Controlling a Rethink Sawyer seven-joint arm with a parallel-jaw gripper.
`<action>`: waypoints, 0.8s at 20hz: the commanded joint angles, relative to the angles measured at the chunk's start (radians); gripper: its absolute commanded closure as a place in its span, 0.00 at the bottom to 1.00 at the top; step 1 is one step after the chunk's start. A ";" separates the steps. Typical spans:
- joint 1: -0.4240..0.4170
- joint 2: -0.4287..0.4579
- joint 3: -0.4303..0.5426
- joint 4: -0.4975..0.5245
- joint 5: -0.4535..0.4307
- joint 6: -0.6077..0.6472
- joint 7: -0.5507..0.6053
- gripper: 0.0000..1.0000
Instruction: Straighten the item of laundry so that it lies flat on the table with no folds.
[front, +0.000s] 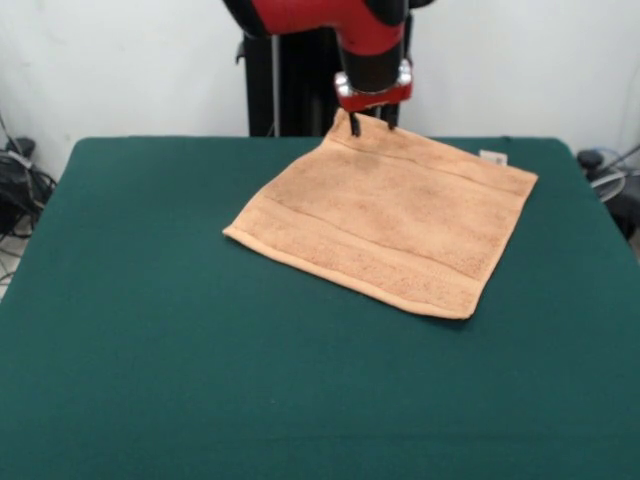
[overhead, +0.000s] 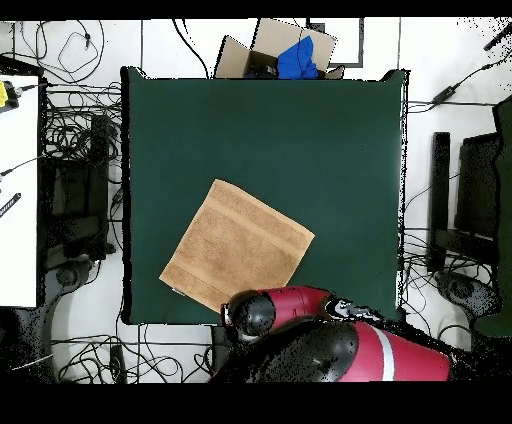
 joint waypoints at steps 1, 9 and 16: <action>-0.004 0.031 0.010 -0.109 0.006 -0.040 0.102 0.00; -0.018 0.052 0.013 -0.107 -0.013 -0.055 0.090 0.00; -0.011 0.036 0.009 -0.096 -0.015 -0.058 0.095 0.00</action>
